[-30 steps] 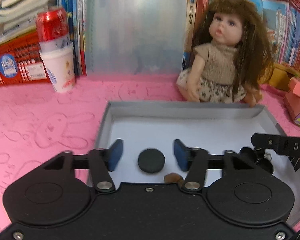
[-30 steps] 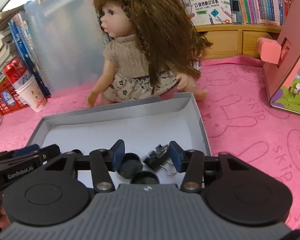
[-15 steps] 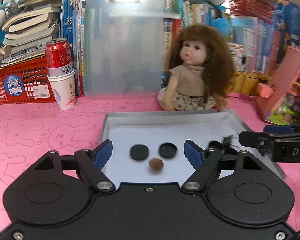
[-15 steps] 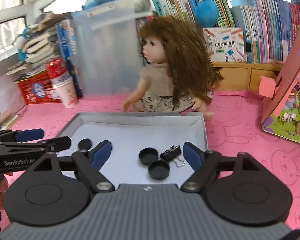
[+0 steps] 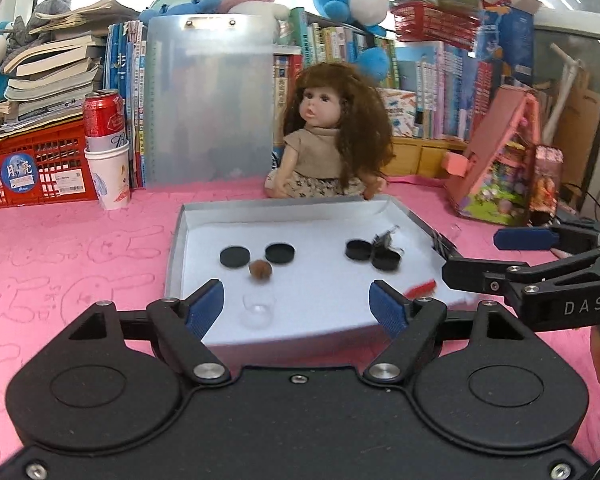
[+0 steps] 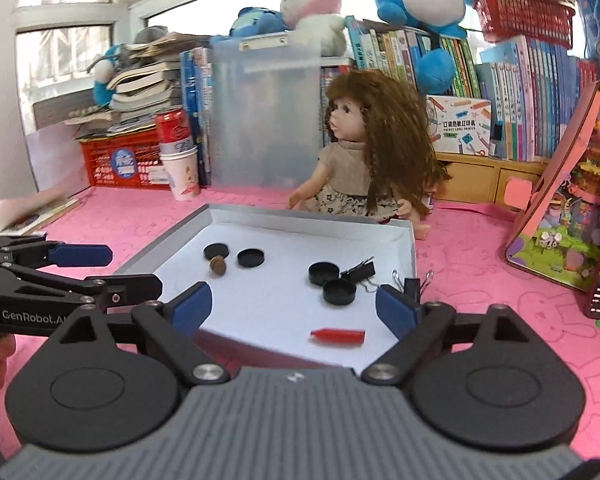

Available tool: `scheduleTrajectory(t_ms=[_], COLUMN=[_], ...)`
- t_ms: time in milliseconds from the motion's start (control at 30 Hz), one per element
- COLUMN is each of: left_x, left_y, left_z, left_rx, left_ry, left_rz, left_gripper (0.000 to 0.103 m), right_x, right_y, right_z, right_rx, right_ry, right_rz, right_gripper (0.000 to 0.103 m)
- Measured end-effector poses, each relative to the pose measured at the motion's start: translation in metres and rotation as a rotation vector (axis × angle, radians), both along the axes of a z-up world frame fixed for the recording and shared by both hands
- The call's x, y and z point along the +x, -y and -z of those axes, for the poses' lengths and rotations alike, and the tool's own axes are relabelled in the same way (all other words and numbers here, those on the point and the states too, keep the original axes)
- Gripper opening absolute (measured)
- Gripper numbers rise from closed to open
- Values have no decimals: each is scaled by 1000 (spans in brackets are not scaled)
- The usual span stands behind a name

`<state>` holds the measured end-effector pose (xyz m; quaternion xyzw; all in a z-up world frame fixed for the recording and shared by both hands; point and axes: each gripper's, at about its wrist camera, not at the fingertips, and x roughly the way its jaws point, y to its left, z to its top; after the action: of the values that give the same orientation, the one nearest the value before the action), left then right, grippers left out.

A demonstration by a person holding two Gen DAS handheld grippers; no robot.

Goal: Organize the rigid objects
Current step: 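Withdraw both open grippers away from the tray, then move both open grippers to the objects lying beside the tray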

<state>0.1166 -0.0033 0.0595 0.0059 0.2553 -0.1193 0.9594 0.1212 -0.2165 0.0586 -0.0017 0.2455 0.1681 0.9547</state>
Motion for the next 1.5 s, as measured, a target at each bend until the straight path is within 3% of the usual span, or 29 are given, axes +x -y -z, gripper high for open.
scheduleTrajectory(t_ms=[367,567,667,933,1133,1267,1500], left_x=[-53,-75,-81,-96,-100,-97,-99], left_y=[-2,-6,-11,-11,-14,-15,-12], left_z=[15,24,28,35,47,54,60], left_rx=[25,10,-6,27,-42,-16,32], left_ry=[9,-30,-70,-85,-123,-129,-106], left_rz=[28,53,69,113,149,132,161], left_gripper=[79,80,80,80,79,78,70], right_x=[-53,-76,-87,-106,-114,-118,-109], right_y=[-12,-11,-10,-14,-18,-22,-19], right_z=[11,17,22,39,55,60,54], right_rx=[-67,-56,-67,-130,-148,-207,-188], right_ry=[44,41,23,-23,-72,-53,-114], right_rz=[-68,-120,-161,-281,-422,-464,-548], right_gripper=[94,94,95,95,93,92,79])
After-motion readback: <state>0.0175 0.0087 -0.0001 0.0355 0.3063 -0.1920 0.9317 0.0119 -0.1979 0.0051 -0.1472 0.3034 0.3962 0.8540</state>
